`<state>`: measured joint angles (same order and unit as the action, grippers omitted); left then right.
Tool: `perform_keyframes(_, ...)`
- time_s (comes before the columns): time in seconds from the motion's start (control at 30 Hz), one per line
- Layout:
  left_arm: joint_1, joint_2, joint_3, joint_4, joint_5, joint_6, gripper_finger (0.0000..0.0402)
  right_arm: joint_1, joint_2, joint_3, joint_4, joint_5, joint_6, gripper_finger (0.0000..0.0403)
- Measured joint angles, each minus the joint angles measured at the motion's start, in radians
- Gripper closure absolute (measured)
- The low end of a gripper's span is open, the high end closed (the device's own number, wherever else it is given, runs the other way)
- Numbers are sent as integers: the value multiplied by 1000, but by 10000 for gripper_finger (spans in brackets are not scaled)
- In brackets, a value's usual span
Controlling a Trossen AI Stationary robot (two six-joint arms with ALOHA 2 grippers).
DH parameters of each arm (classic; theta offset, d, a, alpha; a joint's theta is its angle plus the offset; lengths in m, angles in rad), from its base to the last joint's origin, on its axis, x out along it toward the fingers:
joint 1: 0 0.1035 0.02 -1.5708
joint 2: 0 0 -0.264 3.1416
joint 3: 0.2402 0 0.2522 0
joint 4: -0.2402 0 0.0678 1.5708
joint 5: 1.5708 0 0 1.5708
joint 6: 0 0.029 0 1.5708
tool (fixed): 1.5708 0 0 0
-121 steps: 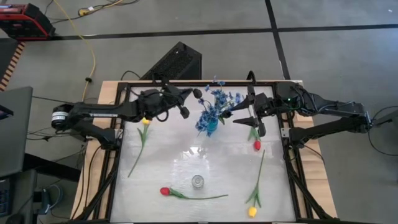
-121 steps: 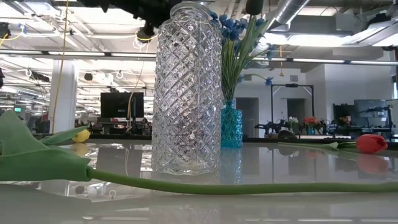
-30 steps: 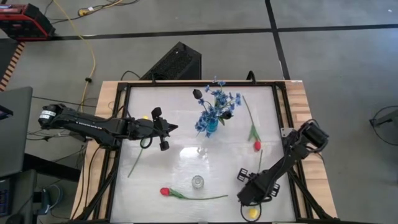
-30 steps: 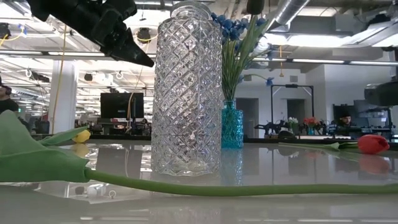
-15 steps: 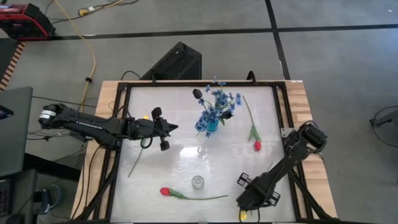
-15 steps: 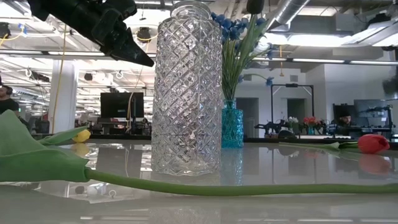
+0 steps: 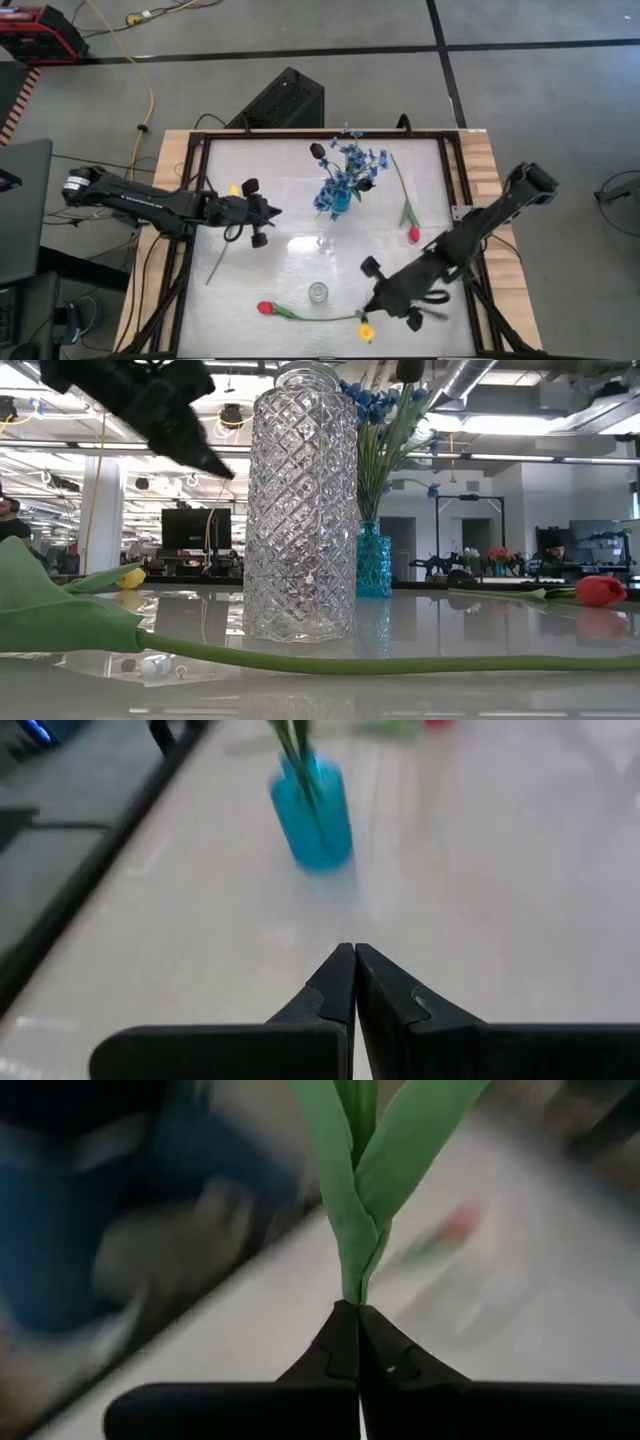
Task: Sort flowers into vase by color
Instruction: Put the bottom right yellow flower into the transparent vase
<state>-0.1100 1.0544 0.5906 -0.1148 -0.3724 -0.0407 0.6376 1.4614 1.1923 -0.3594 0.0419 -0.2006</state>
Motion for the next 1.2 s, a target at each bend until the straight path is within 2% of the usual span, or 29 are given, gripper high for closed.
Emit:
perform_keyframes(0.1,-23,-22,0,-77,-6,-33,401,-7,-78,-59,231,82,11,387)
perform_keyframes(0.2,-45,-59,0,-123,-34,-92,401,-34,-124,-88,366,109,24,387)
perform_keyframes(0.33,-84,-129,0,-251,-88,-225,401,-85,-126,-119,540,120,-17,384)
perform_keyframes(0.43,-114,-185,0,-384,-83,-367,401,-127,-83,-128,643,118,-33,384)
perform_keyframes(0.53,-145,-228,0,-492,-78,-483,401,-169,-27,-129,681,117,-33,384)
perform_keyframes(0.67,-188,-254,0,-548,-137,-570,401,-208,26,-130,698,70,-32,384)
perform_keyframes(1.0,-209,-249,0,-546,-205,-544,401,-195,-57,-128,709,34,70,384)
perform_keyframes(1.2,-208,-249,0,-547,-231,-535,401,-193,-31,-128,694,12,171,383)
